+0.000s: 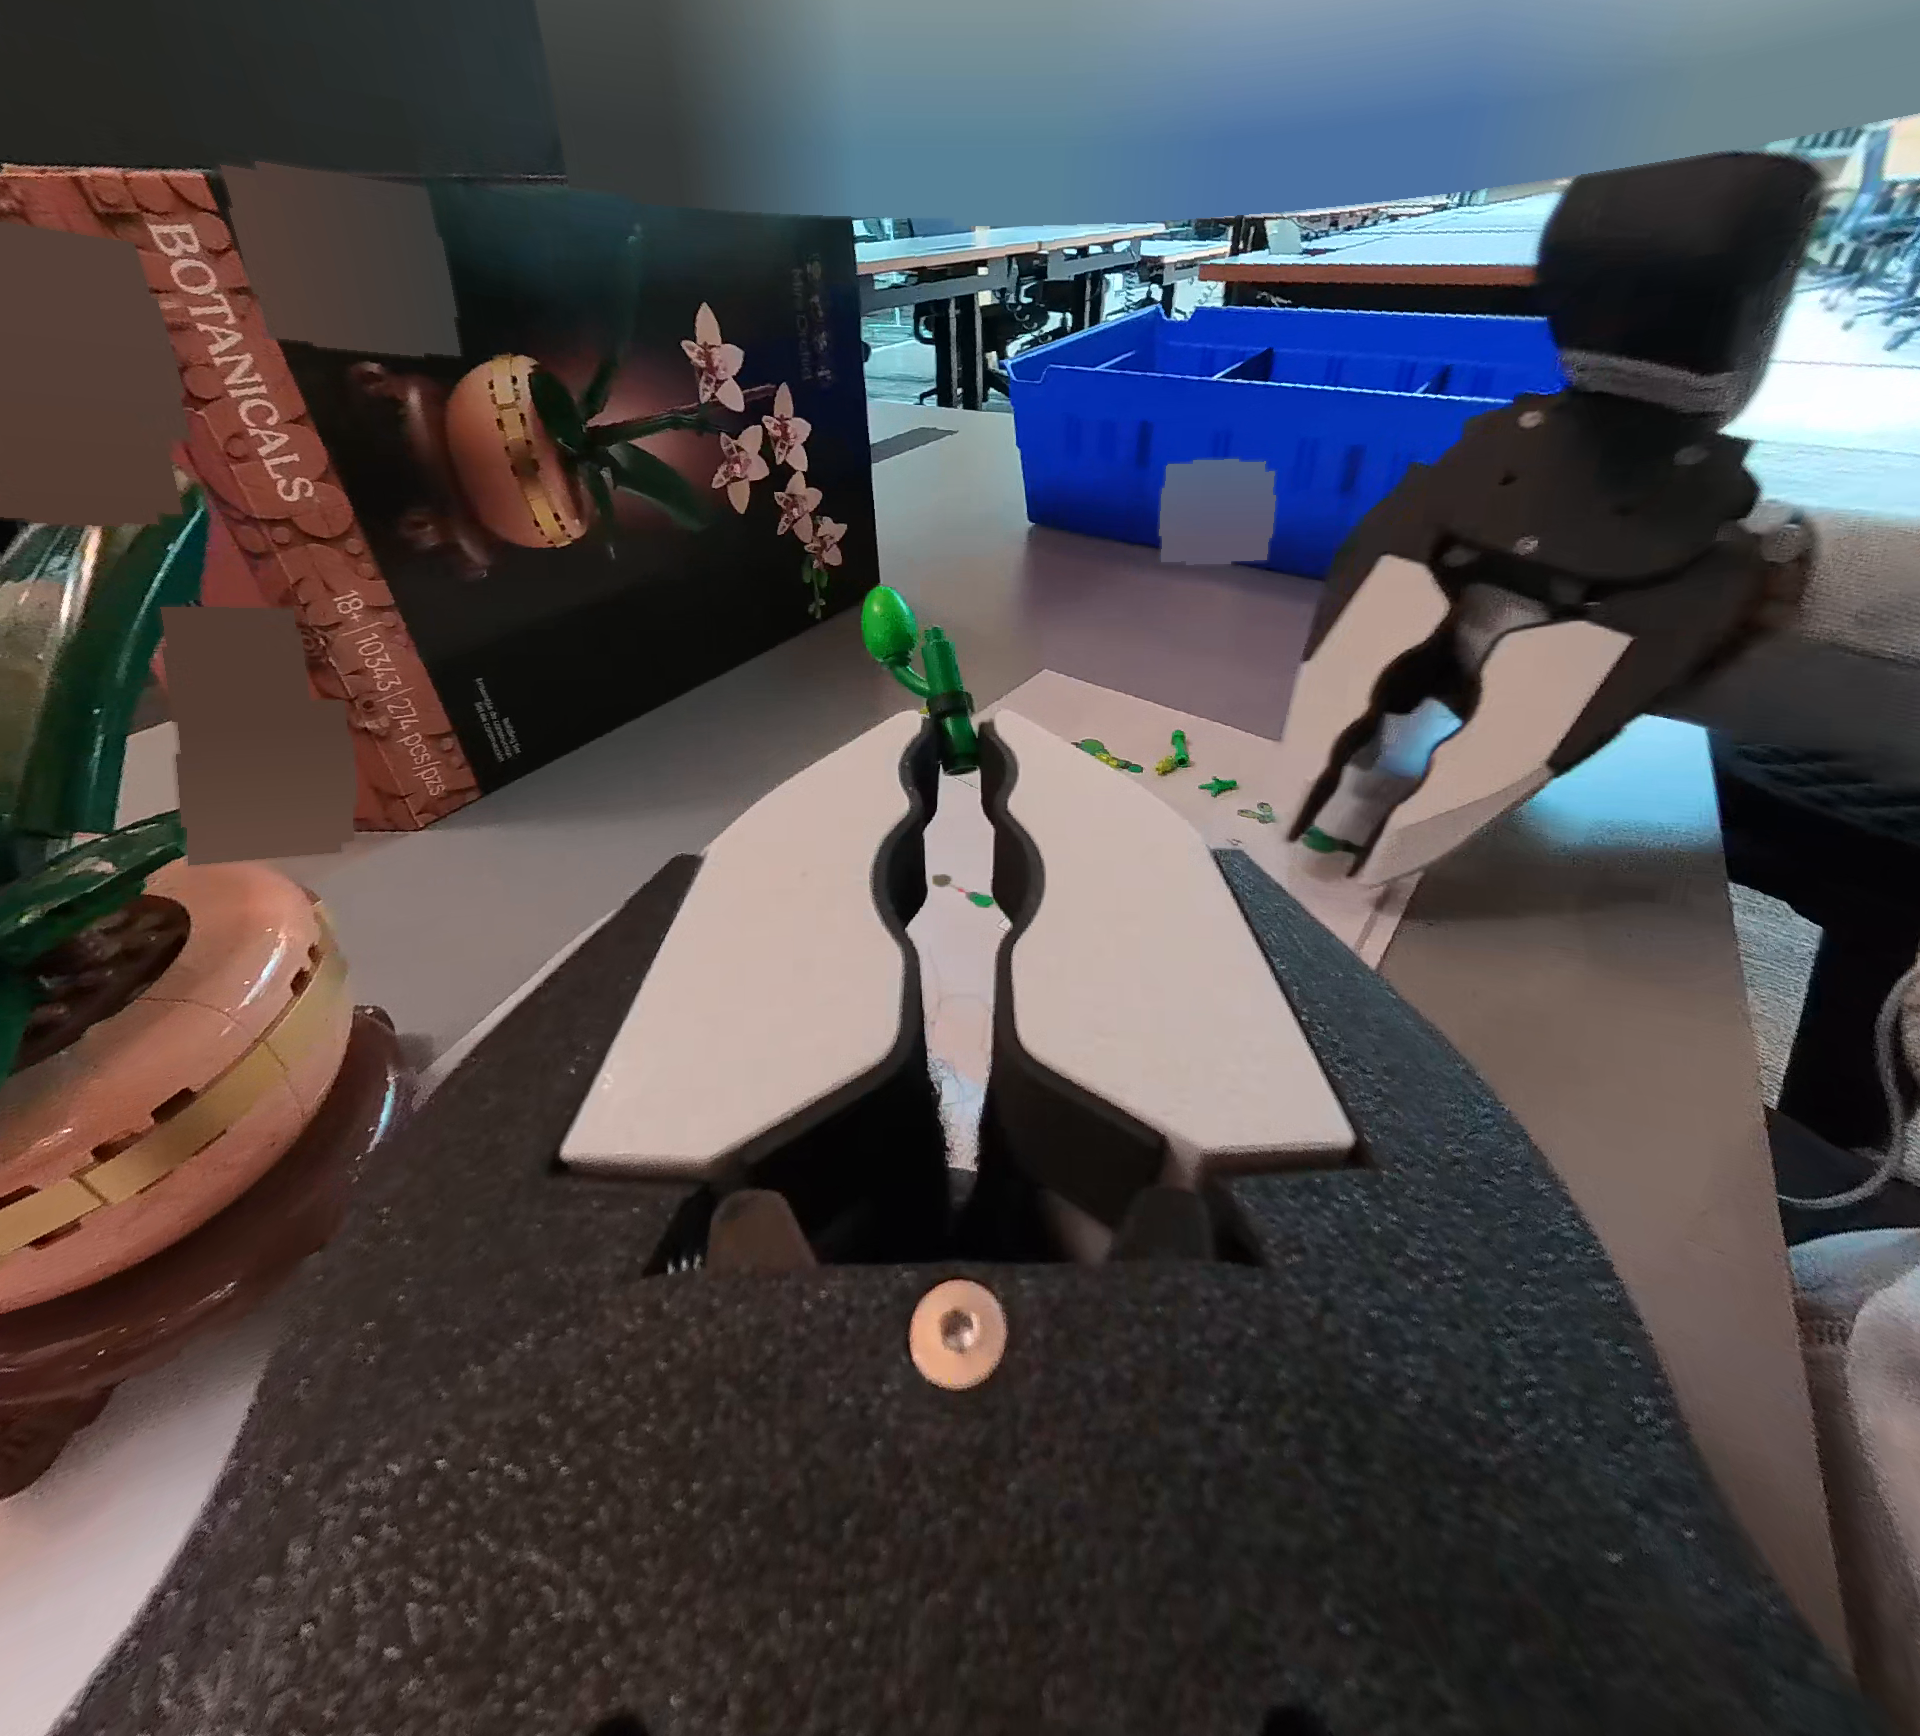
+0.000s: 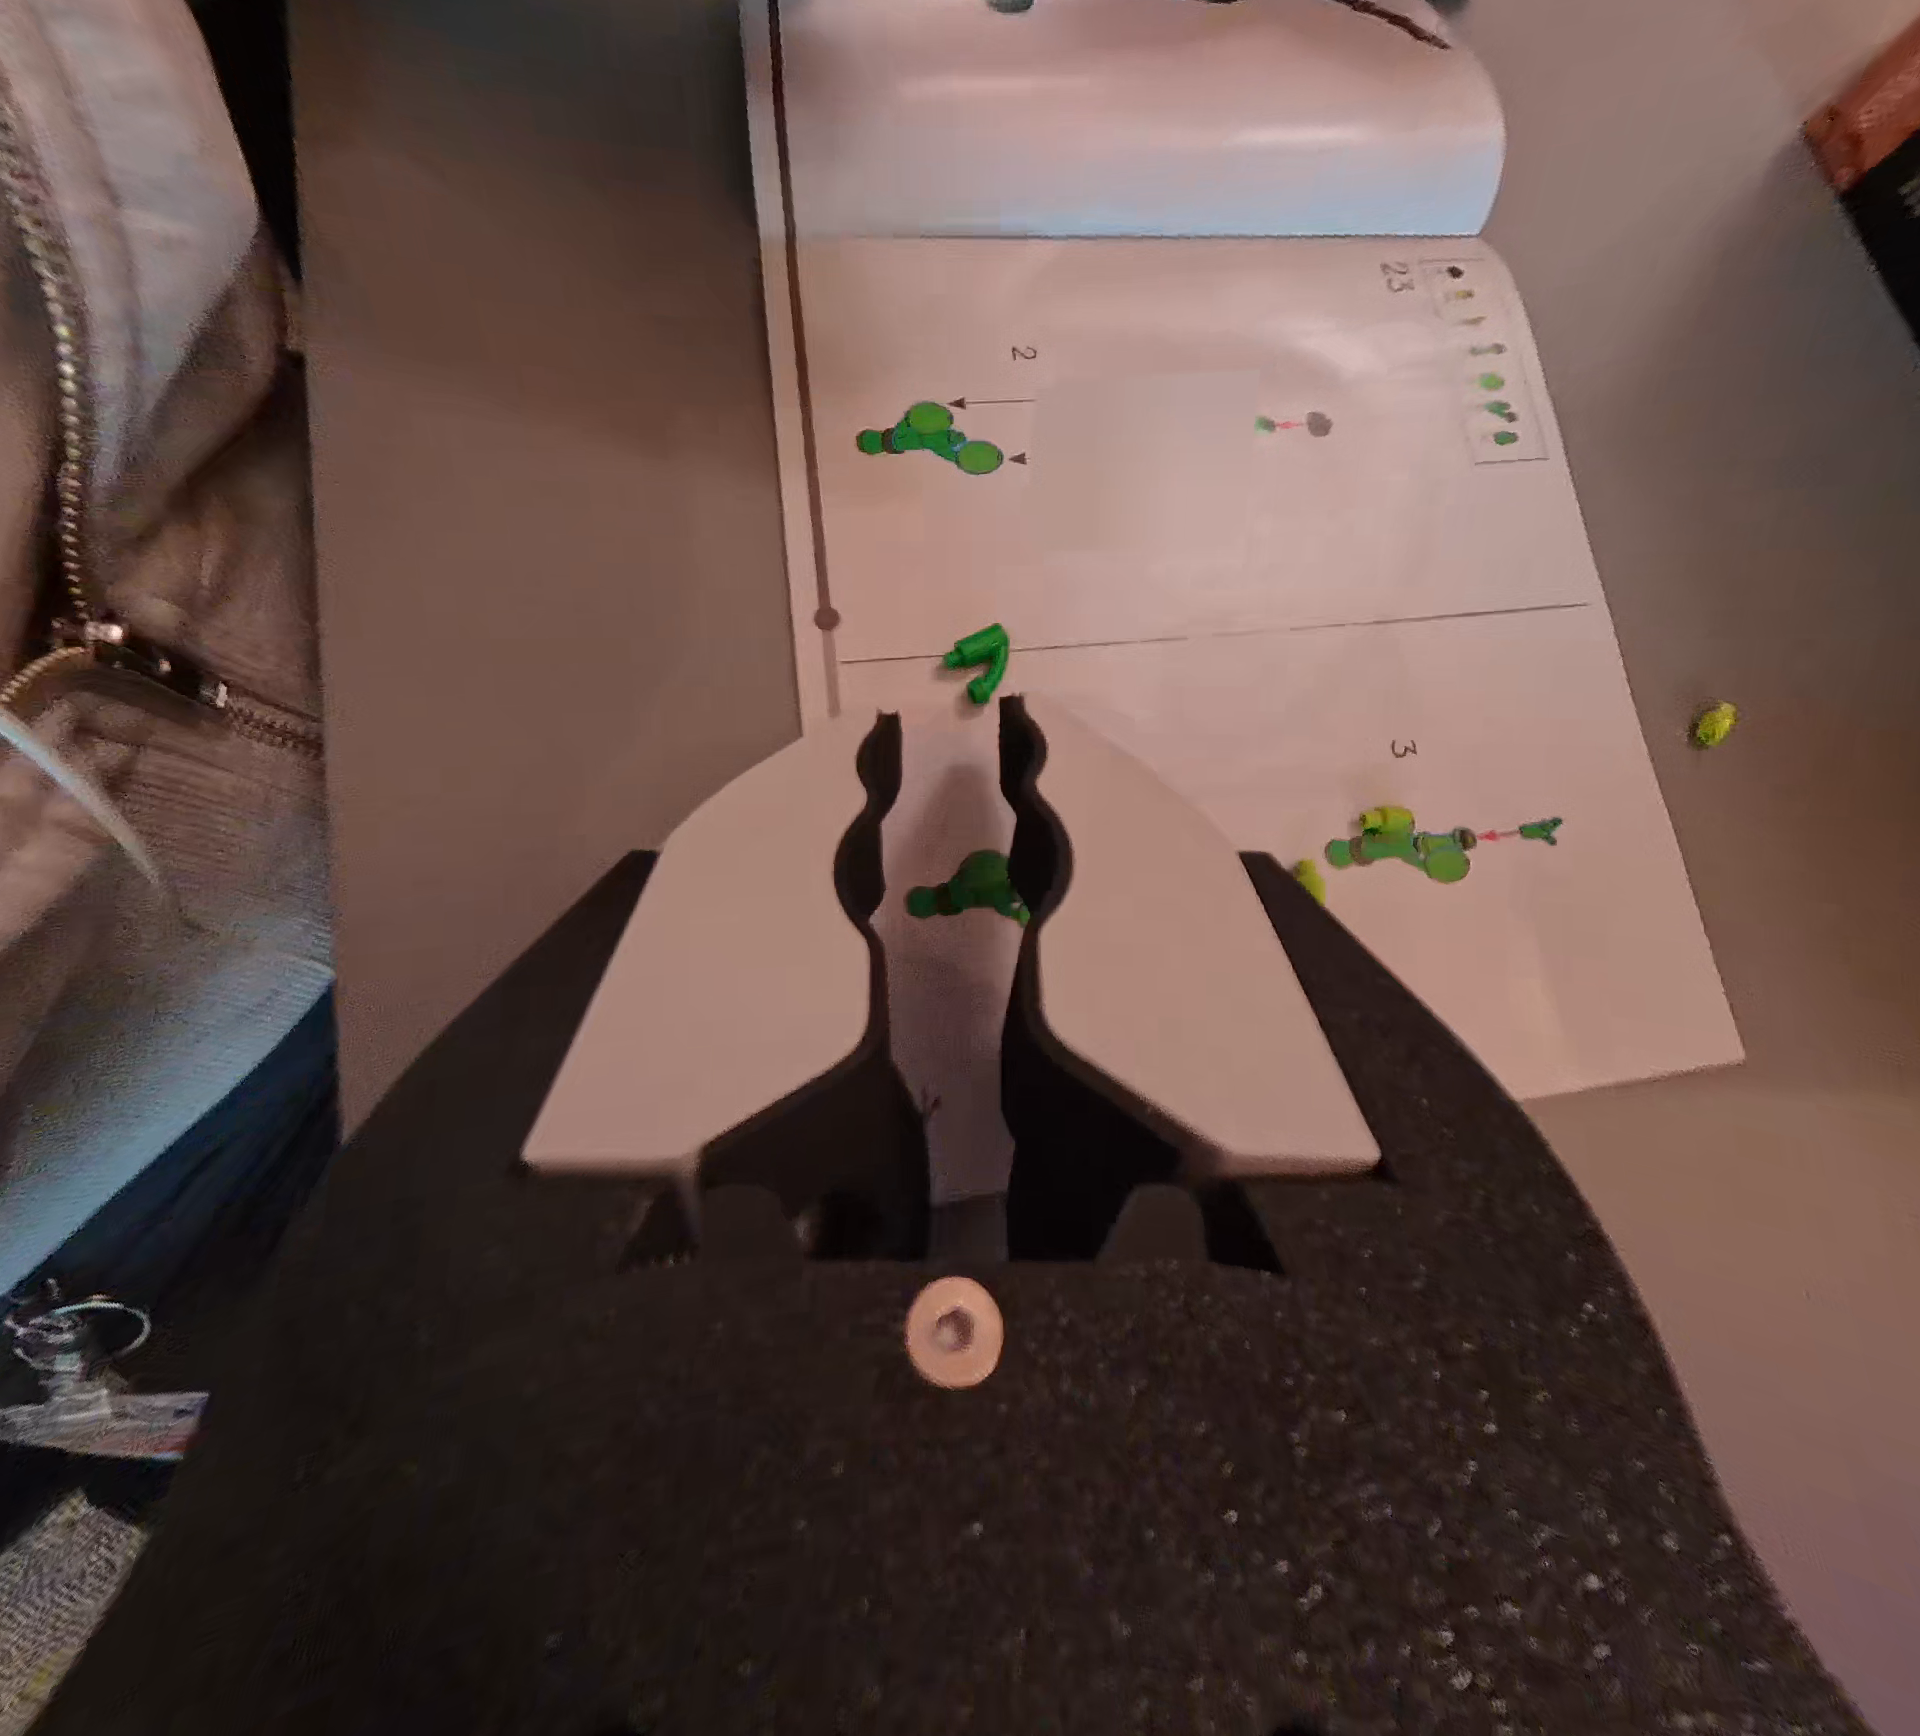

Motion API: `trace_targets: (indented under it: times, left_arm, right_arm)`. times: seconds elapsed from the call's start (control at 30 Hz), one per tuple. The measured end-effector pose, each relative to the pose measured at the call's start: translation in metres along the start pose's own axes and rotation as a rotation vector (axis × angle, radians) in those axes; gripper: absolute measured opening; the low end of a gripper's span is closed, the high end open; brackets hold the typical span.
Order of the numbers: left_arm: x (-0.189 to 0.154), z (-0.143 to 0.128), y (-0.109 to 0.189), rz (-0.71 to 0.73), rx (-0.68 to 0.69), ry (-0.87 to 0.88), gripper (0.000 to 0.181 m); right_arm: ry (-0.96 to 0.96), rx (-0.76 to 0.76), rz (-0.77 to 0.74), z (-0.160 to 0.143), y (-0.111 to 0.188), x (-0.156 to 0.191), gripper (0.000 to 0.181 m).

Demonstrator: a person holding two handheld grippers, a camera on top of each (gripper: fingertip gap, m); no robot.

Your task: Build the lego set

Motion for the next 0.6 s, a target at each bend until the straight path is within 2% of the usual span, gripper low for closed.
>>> trace_targets:
  times: [0.17, 0.3, 0.37, 0.5, 0.53, 0.6]
  left_arm:
    - [-0.002, -0.001, -0.001, -0.035, 0.012, 0.010, 0.006]
    - [-0.005, -0.001, -0.002, -0.050, 0.012, -0.024, 0.006]
    - [-0.007, -0.001, -0.003, -0.058, 0.016, -0.056, 0.006]
    - [-0.013, -0.002, -0.006, -0.034, 0.054, -0.203, 0.006]
    - [-0.014, -0.004, -0.008, -0.022, 0.084, -0.234, 0.006]
    - [-0.014, -0.006, -0.008, 0.001, 0.120, -0.268, 0.006]
  right_arm:
    - [0.037, 0.046, 0.027, 0.006, -0.013, -0.010, 0.016]
    - [0.013, 0.055, 0.061, 0.009, -0.016, -0.014, 0.003]
    - [-0.078, 0.017, 0.092, 0.013, -0.015, -0.017, 0.000]
    - [-0.511, -0.128, 0.332, 0.023, -0.009, -0.028, 0.000]
    - [-0.553, -0.104, 0.344, 0.020, -0.009, -0.032, 0.000]
    - [-0.483, -0.079, 0.326, 0.017, -0.001, -0.036, 0.000]
Point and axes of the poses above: each gripper's, where its closed fingertips meet, y back along the fingers, z out of its top, x = y × z across the jaws, the point moved 8 cm from there along y, back along the fingers, and after that the axes turned 7 degrees about -y, right-handed, at the moved point
